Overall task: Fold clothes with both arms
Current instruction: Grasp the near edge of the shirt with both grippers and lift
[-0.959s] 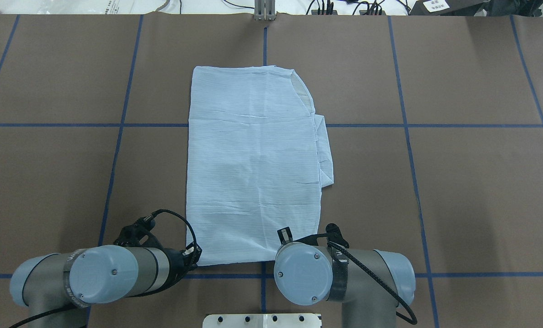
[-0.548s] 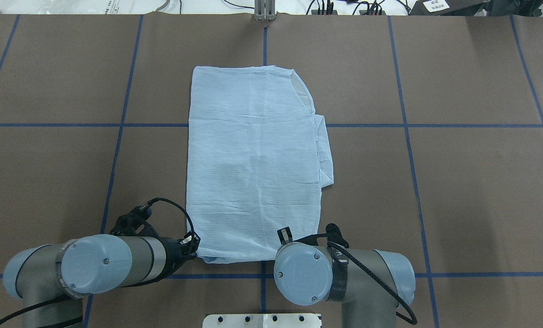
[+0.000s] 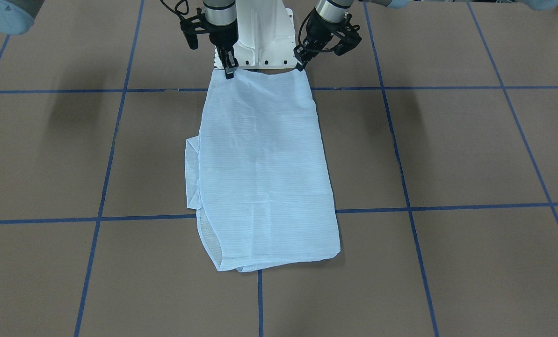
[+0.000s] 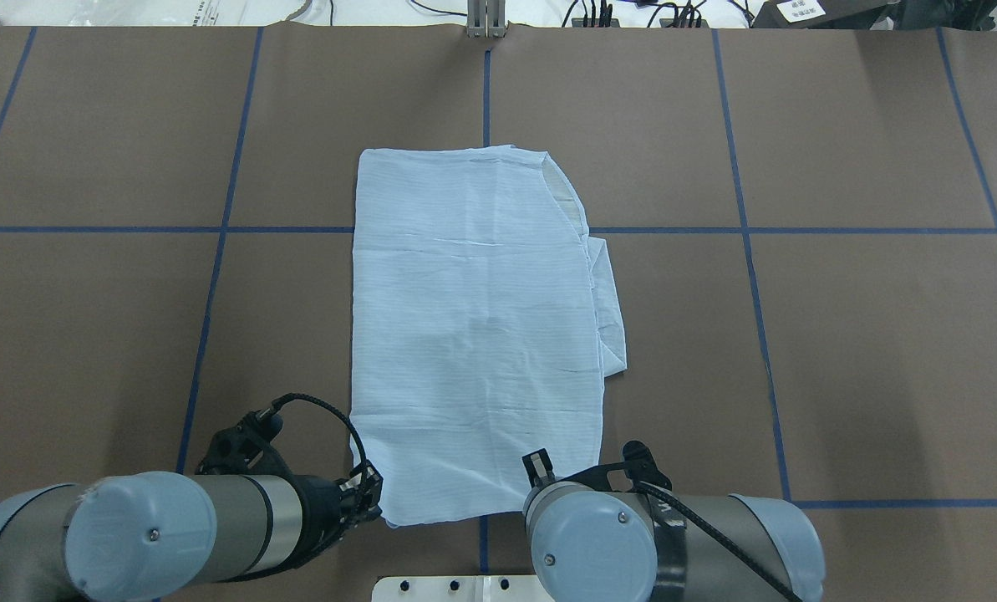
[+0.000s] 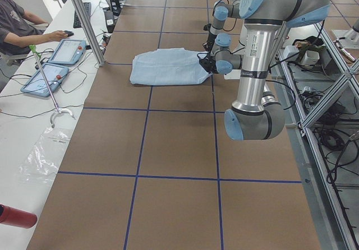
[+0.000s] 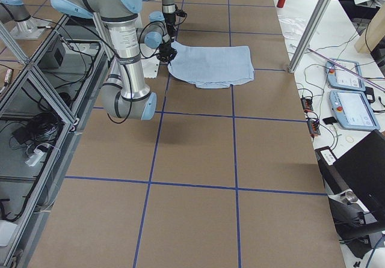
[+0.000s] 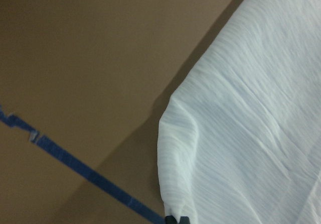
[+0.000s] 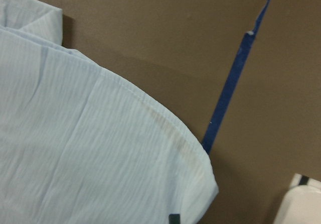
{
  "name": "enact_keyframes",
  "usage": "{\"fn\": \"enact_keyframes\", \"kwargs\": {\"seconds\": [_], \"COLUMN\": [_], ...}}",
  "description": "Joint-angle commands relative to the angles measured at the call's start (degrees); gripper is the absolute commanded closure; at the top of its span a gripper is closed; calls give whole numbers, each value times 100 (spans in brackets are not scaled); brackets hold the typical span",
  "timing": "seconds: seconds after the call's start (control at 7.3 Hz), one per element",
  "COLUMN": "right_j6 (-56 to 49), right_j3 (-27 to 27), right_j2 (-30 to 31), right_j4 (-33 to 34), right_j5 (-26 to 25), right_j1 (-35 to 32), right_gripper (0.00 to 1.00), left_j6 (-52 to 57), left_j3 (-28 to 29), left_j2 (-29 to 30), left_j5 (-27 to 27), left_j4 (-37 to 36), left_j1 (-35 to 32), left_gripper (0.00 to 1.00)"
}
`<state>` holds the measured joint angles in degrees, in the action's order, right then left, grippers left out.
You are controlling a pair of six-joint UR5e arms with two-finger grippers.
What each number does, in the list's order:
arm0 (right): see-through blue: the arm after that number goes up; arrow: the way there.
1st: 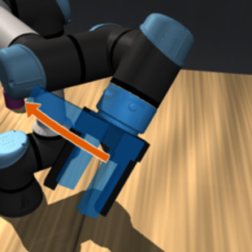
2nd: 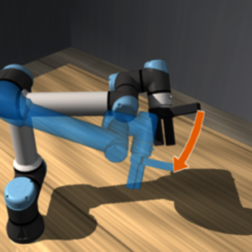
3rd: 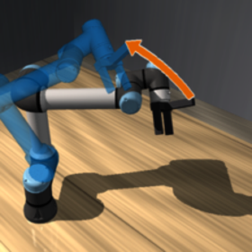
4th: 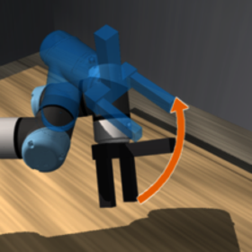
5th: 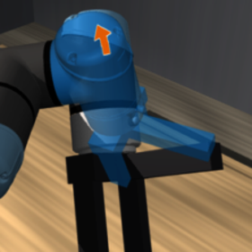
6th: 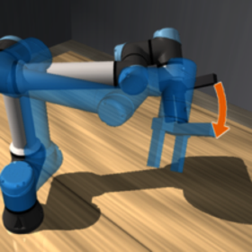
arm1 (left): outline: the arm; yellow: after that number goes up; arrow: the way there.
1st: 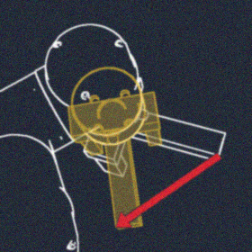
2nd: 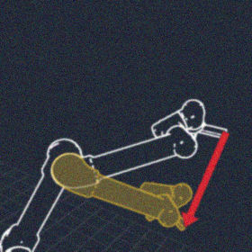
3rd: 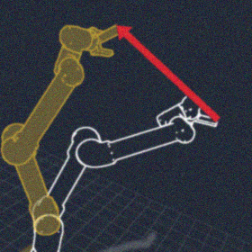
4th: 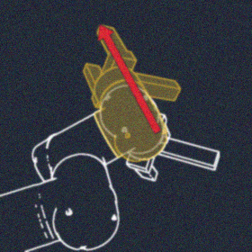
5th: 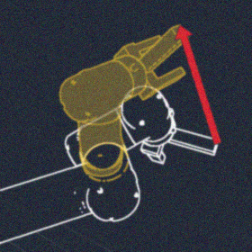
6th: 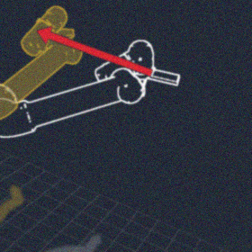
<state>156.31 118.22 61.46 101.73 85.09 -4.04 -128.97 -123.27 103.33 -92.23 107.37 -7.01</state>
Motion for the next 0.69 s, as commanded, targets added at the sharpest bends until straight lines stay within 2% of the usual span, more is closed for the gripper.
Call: {"fn": "enact_keyframes", "kwargs": {"seconds": [0.0,0.14,0.27,0.55], "right_j6": [31,22,-73,-765], "right_j3": [684,781,756,651], "right_j2": [-2,-20,-90,-335], "right_j4": [697,760,770,761], "right_j5": [-176,-159,-116,-37], "right_j1": [202,-33,-297,-999], "right_gripper": [100,100,100,100], "left_j6": [-295,-270,-95,599], "left_j3": [-529,-810,-778,-201], "left_j2": [143,196,336,941], "left_j5": [3,3,-40,-76], "left_j4": [-348,-349,-349,-488], "left_j1": [200,43,-472,-1300], "left_gripper": [100,100,100,100]}}
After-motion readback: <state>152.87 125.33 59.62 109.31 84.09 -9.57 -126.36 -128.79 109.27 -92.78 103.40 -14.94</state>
